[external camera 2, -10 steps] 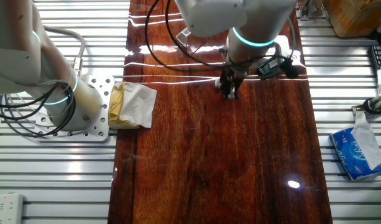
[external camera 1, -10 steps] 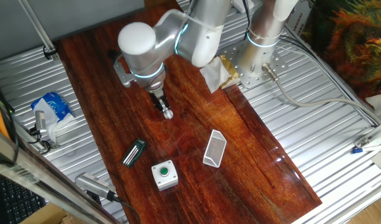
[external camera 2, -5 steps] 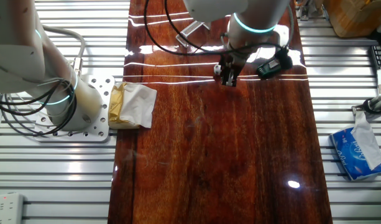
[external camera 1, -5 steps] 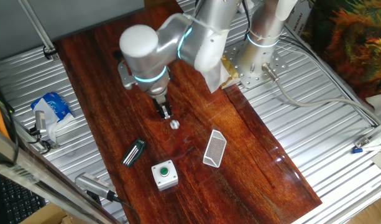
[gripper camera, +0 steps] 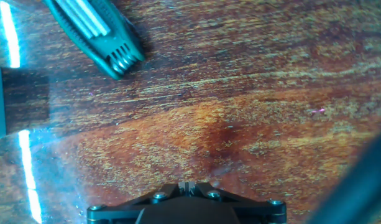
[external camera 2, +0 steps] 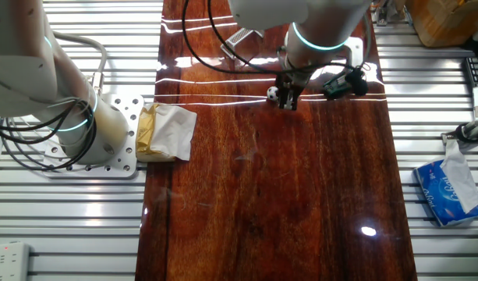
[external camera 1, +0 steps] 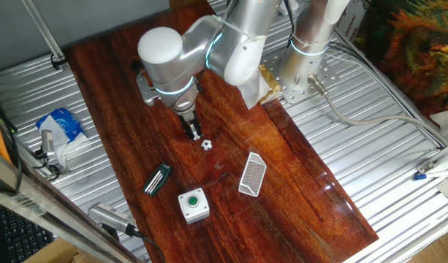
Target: Push the soccer ball into the goal
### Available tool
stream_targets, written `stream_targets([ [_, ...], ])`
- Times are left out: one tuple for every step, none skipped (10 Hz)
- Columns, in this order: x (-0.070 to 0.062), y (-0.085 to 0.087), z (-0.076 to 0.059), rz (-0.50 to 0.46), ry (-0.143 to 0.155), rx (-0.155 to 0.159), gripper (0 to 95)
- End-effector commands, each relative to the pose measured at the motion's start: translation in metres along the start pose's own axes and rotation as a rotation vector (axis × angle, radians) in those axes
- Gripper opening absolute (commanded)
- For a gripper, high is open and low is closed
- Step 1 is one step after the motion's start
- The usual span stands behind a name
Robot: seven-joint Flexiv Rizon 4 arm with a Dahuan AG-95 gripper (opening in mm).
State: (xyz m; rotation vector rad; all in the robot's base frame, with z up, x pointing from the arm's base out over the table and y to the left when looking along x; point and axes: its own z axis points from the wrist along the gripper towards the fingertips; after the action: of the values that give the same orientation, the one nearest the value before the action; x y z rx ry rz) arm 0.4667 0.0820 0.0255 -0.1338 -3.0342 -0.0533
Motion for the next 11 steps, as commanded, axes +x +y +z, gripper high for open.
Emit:
stream_targets([
  [0.0015,-0.0009,-0.0009,0.004,0.000,0.003,0.0],
  [0.0016,-0.0009,-0.0009,0.004,0.005,0.006,0.0],
  [0.0016,-0.0009,-0.0009,0.003,0.007,0.008,0.0],
  [0.0016,-0.0010,-0.0009,0.003,0.010,0.011,0.0],
  [0.0018,-0.0011,-0.0009,0.004,0.017,0.017,0.0],
  [0.0019,-0.0012,-0.0009,0.006,0.021,0.019,0.0],
  [0.0021,-0.0014,-0.0011,0.008,0.033,0.022,0.0],
  [0.0022,-0.0016,-0.0012,0.004,0.032,0.040,0.0],
  [0.0022,-0.0016,-0.0014,-0.018,0.021,0.066,0.0],
  [0.0023,-0.0017,-0.0014,-0.133,0.006,0.156,0.0],
  [0.0023,-0.0019,-0.0015,-0.208,-0.006,0.218,0.0],
])
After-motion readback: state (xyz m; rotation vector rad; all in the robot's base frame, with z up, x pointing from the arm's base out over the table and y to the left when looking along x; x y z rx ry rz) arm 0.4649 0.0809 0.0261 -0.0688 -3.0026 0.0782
